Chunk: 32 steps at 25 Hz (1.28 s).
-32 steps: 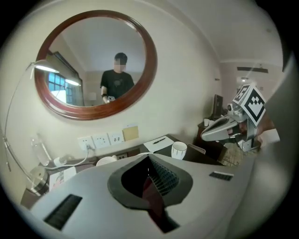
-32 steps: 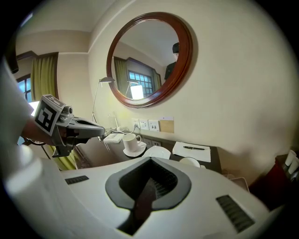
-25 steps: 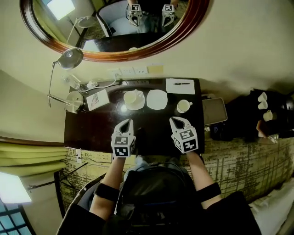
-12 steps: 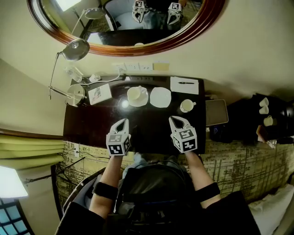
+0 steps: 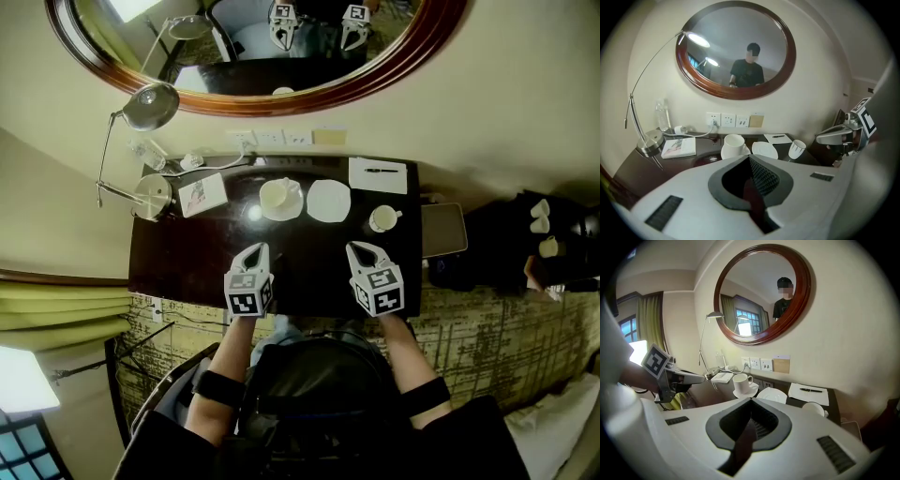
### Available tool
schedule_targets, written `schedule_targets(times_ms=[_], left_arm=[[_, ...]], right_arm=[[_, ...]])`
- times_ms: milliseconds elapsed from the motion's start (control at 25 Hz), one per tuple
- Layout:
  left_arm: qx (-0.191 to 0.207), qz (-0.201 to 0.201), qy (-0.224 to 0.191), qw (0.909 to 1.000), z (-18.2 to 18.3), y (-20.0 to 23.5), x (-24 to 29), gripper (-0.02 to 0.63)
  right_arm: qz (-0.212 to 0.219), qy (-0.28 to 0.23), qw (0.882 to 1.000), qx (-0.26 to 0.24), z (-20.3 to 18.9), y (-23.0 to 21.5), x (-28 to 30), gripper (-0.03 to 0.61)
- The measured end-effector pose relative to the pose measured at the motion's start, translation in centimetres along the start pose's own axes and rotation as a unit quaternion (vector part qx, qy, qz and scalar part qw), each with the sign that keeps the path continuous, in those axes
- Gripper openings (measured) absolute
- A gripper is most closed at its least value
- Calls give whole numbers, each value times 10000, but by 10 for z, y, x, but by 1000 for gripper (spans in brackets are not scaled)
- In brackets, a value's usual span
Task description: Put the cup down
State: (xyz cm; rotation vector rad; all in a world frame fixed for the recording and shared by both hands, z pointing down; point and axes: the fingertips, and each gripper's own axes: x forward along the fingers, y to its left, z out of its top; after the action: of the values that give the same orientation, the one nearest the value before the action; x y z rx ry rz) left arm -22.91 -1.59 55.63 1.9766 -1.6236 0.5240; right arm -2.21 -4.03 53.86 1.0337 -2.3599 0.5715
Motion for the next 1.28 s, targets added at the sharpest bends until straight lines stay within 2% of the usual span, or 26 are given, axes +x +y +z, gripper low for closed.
schedule_targets(times_ms=[240, 600, 800, 1080, 1280], left_arm=[[136, 32, 48, 9999, 5, 6, 27, 5], [127, -364, 272, 9989, 14, 22, 95, 389], [364, -552, 380, 9971, 20, 27, 130, 499], [849, -769, 476, 9923, 16, 29, 173, 568], [964, -729, 596, 9909, 8, 34, 198, 569]], right_arm=[[-52, 186, 9998, 91, -10, 6, 8, 0], [61, 414, 9988, -269, -24, 28, 34, 0], [-82, 483, 9985, -237, -28, 29, 40, 0], [-60, 560, 9984, 90, -32, 39, 53, 0], [-45, 586, 9980, 232, -43, 42, 62, 0]])
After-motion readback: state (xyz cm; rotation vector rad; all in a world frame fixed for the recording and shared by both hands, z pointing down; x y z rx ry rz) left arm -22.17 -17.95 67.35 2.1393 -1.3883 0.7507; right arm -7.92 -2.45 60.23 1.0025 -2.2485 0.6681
